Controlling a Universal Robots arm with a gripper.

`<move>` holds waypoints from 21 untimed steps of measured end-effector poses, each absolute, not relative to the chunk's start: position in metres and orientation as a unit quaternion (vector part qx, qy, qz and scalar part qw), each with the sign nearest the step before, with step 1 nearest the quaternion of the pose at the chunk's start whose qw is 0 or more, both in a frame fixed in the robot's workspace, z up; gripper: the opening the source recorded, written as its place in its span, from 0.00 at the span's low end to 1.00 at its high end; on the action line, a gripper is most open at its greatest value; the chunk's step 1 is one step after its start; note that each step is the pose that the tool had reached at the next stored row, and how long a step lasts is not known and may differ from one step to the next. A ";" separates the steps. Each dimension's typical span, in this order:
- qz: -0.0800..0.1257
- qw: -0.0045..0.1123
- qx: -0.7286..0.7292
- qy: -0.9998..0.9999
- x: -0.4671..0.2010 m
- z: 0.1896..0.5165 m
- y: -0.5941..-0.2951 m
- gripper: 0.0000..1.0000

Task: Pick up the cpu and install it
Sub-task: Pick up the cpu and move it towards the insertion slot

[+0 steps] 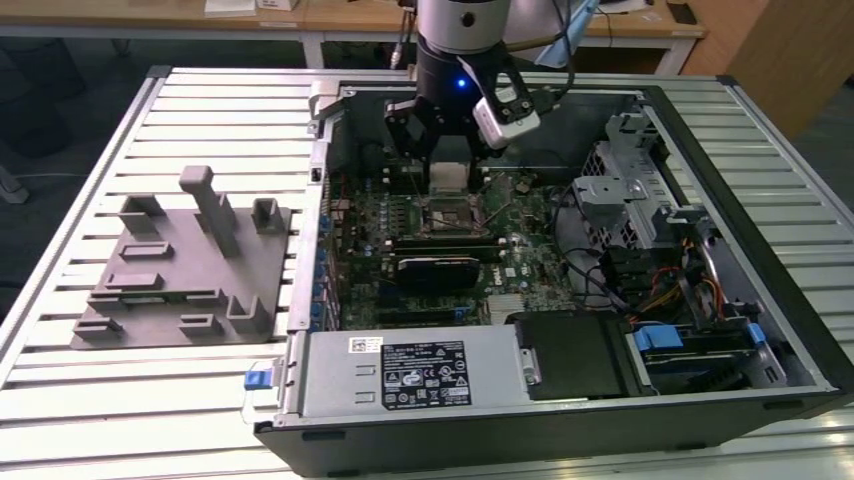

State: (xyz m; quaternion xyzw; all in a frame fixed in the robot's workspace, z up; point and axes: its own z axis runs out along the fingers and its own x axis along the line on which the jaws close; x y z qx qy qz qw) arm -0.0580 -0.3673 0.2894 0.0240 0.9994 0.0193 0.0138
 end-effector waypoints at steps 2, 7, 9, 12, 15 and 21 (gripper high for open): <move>0.019 0.014 0.024 0.999 -0.058 0.287 -0.365 0.54; 0.019 0.014 0.024 0.999 -0.058 0.281 -0.358 0.54; 0.019 0.014 0.024 0.999 -0.058 0.280 -0.355 0.54; 0.019 0.014 0.024 0.999 -0.058 0.277 -0.351 0.54; 0.019 0.013 0.024 0.999 -0.058 0.274 -0.348 0.54; 0.018 0.013 0.024 0.999 -0.057 0.266 -0.344 0.54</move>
